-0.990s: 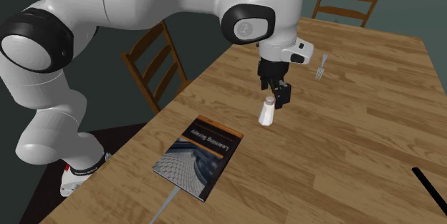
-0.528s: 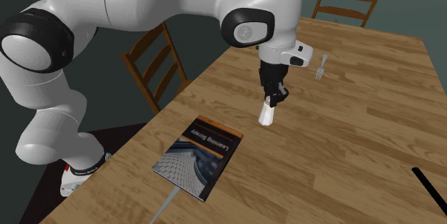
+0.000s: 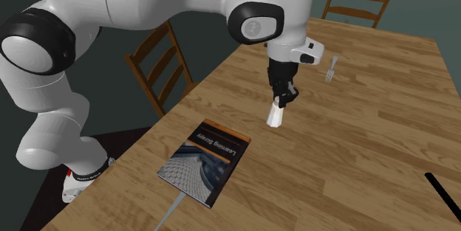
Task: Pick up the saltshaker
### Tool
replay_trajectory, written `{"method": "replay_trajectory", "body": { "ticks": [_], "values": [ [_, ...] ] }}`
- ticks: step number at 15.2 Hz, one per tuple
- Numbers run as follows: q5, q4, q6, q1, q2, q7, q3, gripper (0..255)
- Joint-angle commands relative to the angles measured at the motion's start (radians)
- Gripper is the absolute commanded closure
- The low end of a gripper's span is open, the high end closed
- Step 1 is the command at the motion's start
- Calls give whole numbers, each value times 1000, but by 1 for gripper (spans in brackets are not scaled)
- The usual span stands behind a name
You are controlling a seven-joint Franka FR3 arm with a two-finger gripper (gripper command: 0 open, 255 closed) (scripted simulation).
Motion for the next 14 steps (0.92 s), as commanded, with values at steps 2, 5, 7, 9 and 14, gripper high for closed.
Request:
{"method": "replay_trajectory", "body": {
  "ticks": [2,5,7,9,14],
  "values": [
    [0,44,-40,0,4,2,0,255],
    [0,93,-83,-1,10,2,0,255],
    [0,127,-113,-2,15,3,0,255],
    [1,164,-143,-2,22,3,-1,255],
    [2,227,-192,-4,35,4,-1,255]
  ]
}}
